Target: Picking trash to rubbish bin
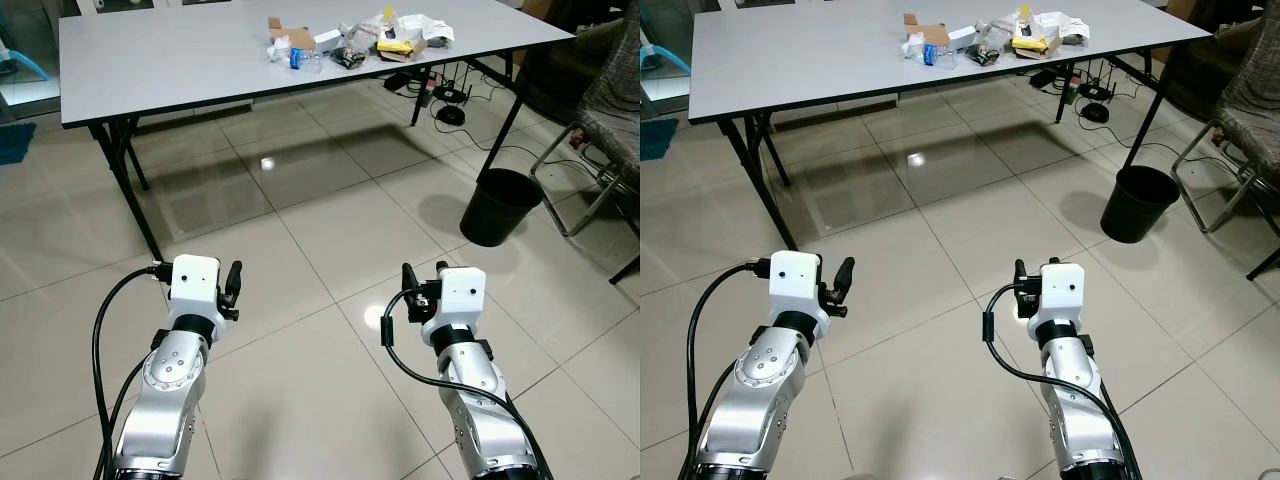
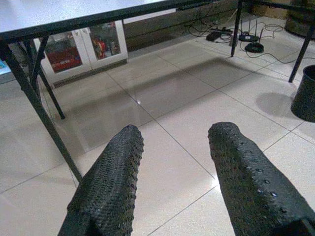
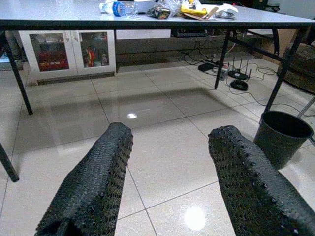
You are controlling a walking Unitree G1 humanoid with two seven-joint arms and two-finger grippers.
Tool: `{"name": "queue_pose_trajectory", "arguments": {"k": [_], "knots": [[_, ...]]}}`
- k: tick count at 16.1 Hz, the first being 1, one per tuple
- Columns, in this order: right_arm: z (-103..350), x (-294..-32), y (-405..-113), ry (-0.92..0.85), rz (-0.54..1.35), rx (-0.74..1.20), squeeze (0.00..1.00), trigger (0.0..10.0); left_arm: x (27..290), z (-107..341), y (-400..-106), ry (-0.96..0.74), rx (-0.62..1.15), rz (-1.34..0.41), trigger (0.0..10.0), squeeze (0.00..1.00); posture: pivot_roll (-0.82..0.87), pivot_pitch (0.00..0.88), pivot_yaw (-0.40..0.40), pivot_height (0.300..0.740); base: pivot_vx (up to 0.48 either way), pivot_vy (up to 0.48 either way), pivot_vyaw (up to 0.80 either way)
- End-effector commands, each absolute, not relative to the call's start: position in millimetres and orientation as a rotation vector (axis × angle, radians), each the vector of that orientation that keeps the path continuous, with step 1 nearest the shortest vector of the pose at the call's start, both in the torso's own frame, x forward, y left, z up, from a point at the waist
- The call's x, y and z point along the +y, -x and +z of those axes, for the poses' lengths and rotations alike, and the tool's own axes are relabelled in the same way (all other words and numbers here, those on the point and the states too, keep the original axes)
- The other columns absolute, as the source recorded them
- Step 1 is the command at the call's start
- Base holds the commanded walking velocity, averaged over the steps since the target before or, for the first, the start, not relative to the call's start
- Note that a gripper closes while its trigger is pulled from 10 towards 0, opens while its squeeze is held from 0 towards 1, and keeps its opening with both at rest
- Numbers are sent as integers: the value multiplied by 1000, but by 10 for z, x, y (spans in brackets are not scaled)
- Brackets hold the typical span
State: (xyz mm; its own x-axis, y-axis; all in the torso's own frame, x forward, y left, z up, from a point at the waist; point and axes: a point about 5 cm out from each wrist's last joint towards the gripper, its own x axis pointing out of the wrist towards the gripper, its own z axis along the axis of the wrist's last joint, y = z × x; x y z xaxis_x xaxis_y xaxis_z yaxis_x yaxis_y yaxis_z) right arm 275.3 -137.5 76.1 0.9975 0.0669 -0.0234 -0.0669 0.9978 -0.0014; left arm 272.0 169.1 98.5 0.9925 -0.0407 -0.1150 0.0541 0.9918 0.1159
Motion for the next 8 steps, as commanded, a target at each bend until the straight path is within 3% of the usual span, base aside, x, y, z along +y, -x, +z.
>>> {"name": "queue_pose_trajectory", "arguments": {"k": [1, 8], "knots": [[745, -1394, -2741, 3, 64, 29, 0, 10000, 1685, 1002, -2702, -135, 108, -52, 10000, 0, -2, 63, -39, 740, 0, 0, 0], [1005, -1391, -2696, -85, 97, -176, 0, 10000, 1693, 1216, -2698, -133, -32, -20, 10000, 0, -5, 88, -48, 740, 0, 0, 0]]}}
